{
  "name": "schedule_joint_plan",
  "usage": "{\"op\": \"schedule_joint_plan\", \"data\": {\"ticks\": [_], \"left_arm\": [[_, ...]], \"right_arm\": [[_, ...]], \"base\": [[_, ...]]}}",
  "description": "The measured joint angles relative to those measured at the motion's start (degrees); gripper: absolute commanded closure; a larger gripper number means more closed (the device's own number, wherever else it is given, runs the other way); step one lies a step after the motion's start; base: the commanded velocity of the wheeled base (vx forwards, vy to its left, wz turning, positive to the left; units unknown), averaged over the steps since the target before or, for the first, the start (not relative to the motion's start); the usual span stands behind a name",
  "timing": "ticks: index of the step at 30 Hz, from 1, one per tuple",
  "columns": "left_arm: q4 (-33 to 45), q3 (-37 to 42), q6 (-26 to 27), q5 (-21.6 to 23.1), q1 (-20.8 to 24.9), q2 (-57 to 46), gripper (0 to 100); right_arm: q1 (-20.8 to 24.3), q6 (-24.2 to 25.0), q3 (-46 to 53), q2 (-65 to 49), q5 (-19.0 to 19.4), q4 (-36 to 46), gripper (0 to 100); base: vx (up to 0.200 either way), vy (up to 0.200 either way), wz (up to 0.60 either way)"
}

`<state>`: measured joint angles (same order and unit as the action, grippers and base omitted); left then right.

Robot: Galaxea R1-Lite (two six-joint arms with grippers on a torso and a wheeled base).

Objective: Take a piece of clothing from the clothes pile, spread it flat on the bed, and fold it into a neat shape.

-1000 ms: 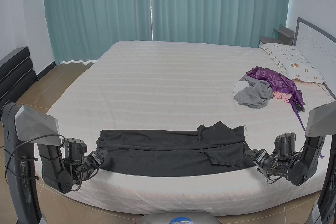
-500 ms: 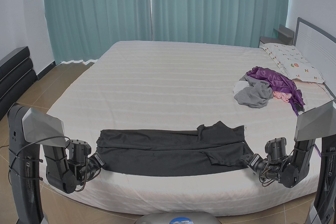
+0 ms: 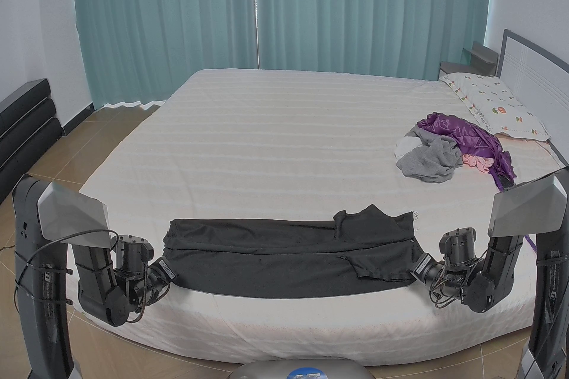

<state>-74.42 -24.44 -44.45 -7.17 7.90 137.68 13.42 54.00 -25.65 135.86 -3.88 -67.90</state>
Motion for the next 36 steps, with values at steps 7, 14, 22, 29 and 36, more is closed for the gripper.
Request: {"op": "schedule_joint_plan", "data": {"ticks": [7, 14, 22, 29, 36], "left_arm": [[0.0, 0.2, 0.1, 0.0, 0.0, 0.0, 100], [0.0, 0.7, 0.3, 0.0, -0.1, -0.2, 100], [0.6, 1.2, 0.7, 0.1, -0.8, -1.9, 100], [0.8, 1.6, 1.5, 0.2, -2.3, -2.8, 100], [0.7, 2.8, 2.5, 0.4, -2.6, -3.1, 100]], "right_arm": [[-0.3, 0.0, 1.2, -0.5, 0.1, -0.3, 100], [-0.5, 0.3, 3.0, -2.1, 0.4, -0.5, 100], [-0.5, 0.3, 5.1, -4.1, 0.7, -0.5, 100], [-0.5, 0.2, 7.3, -5.1, 0.8, -0.6, 100], [-0.1, 0.0, 9.0, -6.1, 0.8, -0.6, 100]], "base": [[0.0, 0.0, 0.0], [0.0, 0.0, 0.0], [0.0, 0.0, 0.0], [0.0, 0.0, 0.0], [0.0, 0.0, 0.0]]}}
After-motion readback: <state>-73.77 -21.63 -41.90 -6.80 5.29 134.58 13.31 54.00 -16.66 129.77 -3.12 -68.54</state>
